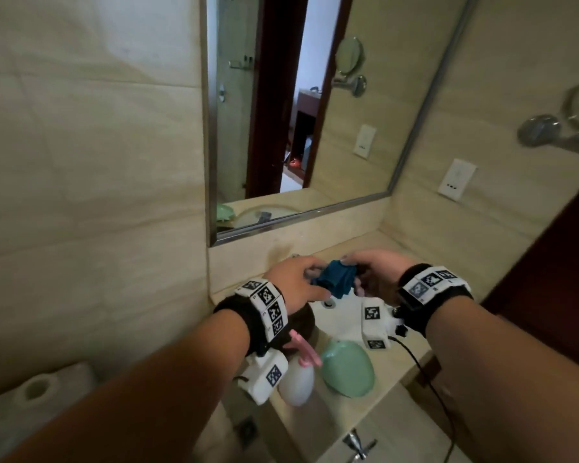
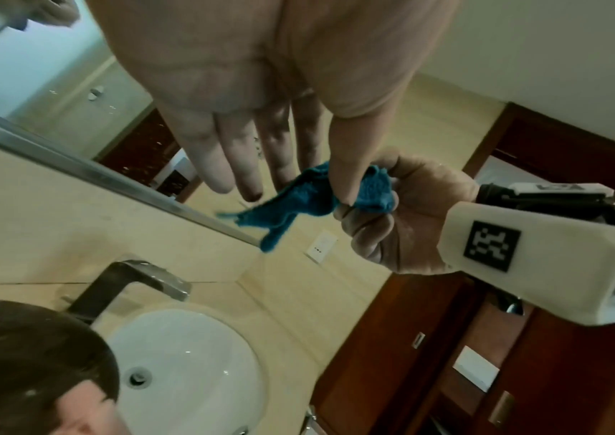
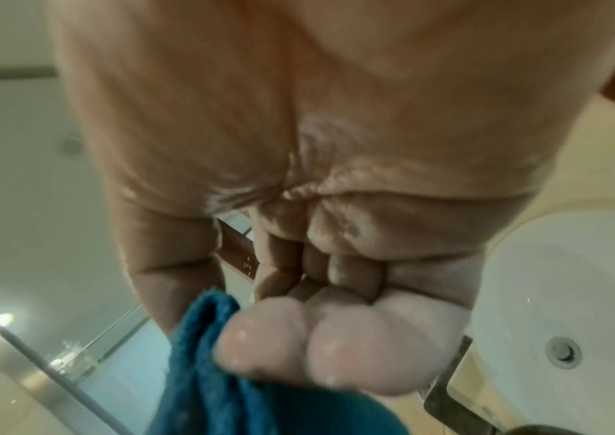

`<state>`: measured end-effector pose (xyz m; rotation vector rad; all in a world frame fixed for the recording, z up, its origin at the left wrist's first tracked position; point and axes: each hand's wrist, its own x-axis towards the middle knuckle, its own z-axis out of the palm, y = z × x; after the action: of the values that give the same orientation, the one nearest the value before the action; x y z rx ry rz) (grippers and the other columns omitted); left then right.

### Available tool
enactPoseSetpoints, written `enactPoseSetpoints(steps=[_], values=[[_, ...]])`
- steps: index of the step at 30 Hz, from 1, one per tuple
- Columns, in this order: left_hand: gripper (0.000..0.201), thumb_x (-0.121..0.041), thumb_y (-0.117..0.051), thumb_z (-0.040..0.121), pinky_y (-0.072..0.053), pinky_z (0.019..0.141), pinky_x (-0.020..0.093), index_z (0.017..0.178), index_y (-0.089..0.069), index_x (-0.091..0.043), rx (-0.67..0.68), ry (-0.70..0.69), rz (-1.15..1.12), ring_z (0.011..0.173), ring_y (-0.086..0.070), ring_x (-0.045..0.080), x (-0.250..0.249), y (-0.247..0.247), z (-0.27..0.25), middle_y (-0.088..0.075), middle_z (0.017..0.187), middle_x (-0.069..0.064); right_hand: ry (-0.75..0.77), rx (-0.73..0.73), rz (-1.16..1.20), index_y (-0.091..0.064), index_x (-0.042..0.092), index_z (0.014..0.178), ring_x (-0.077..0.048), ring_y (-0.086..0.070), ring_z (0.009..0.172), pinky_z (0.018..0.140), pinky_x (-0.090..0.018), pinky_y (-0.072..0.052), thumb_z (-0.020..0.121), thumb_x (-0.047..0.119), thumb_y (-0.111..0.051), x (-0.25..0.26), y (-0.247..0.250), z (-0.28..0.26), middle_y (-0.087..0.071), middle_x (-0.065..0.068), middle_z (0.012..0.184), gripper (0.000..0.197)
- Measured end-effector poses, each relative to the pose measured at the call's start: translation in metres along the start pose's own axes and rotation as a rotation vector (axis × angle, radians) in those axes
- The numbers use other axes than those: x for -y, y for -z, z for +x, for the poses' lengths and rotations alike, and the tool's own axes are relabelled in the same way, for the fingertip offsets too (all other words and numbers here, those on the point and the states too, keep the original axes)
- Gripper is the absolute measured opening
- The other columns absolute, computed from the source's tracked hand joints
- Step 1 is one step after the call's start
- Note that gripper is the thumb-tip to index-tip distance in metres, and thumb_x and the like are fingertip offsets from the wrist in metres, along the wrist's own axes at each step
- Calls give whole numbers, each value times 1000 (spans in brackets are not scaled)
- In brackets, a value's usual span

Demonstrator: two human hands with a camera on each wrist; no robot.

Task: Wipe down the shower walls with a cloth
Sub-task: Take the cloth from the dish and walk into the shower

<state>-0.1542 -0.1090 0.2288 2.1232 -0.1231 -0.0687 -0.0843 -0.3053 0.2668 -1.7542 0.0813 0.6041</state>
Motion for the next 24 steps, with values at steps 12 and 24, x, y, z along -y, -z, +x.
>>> enactPoseSetpoints(steps=[12,24], values=[[2,-12,-69,98,-65,84,41,97,-68,-13,86,94,-336,96,-76,29,-62,-85,-3,-75,105,17,112,-19,182,-63,15,97,-19,-55,63,55,-26,-48,93,18,-68,-44,72,-73,-62,-8,79,7],[45,-23,-70,95,-51,102,38,129,-66,5,-28,493,-694,113,-67,35,-30,-178,34,-67,125,23,-61,7,210,-73,8,115,-32,-72,96,91,-51,-59,89,14,-75,-159,145,-36,-74,-21,111,27]])
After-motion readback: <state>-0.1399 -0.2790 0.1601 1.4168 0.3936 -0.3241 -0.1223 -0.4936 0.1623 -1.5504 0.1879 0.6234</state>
